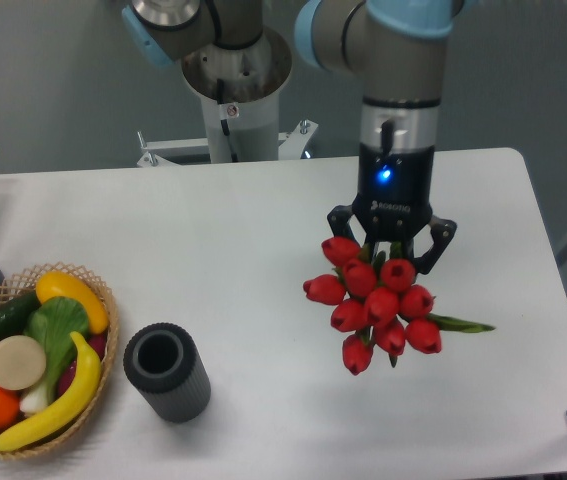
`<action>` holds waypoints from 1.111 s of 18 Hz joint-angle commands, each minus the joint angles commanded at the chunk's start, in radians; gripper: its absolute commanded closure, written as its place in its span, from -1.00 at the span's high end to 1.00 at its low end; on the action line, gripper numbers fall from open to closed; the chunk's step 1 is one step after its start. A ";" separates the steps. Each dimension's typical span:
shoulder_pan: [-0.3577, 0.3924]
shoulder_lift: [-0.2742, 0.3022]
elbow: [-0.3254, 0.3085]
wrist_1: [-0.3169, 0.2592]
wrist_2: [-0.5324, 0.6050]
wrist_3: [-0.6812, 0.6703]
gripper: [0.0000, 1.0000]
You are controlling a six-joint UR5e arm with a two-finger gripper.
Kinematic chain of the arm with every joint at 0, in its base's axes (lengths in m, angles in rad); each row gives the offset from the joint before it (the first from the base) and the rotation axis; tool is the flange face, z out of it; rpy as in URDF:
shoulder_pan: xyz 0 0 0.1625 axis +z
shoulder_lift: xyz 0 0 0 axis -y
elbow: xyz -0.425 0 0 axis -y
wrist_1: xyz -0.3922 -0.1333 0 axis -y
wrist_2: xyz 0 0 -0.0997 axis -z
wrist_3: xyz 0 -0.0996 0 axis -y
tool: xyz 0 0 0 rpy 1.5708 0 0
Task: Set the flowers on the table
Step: 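Lower the held tulip bouquet toward the table beside the black cup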
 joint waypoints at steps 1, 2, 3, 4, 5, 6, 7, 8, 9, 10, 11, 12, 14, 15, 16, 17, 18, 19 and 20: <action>0.000 0.000 -0.009 -0.002 0.014 0.018 -0.20; -0.002 -0.002 -0.038 -0.002 0.040 0.044 -0.20; -0.006 -0.005 -0.052 -0.002 0.054 0.067 -0.20; -0.018 -0.009 -0.066 -0.002 0.080 0.095 -0.20; -0.029 -0.014 -0.075 -0.002 0.121 0.109 -0.20; -0.044 -0.023 -0.083 -0.002 0.173 0.112 -0.20; -0.064 -0.035 -0.086 -0.002 0.228 0.115 -0.20; -0.083 -0.049 -0.086 -0.002 0.273 0.118 -0.20; -0.098 -0.061 -0.086 -0.003 0.299 0.127 -0.20; -0.104 -0.074 -0.089 -0.002 0.316 0.131 -0.20; -0.109 -0.086 -0.095 -0.002 0.325 0.131 -0.20; -0.120 -0.097 -0.095 -0.002 0.334 0.131 -0.20; -0.139 -0.124 -0.097 -0.002 0.393 0.129 -0.20; -0.159 -0.142 -0.095 0.002 0.425 0.129 -0.20; -0.173 -0.158 -0.095 0.002 0.451 0.129 -0.20; -0.178 -0.170 -0.095 0.002 0.465 0.128 -0.20; -0.179 -0.178 -0.097 0.002 0.466 0.128 -0.20; -0.186 -0.183 -0.097 0.002 0.467 0.128 -0.20; -0.190 -0.186 -0.097 0.002 0.467 0.126 -0.20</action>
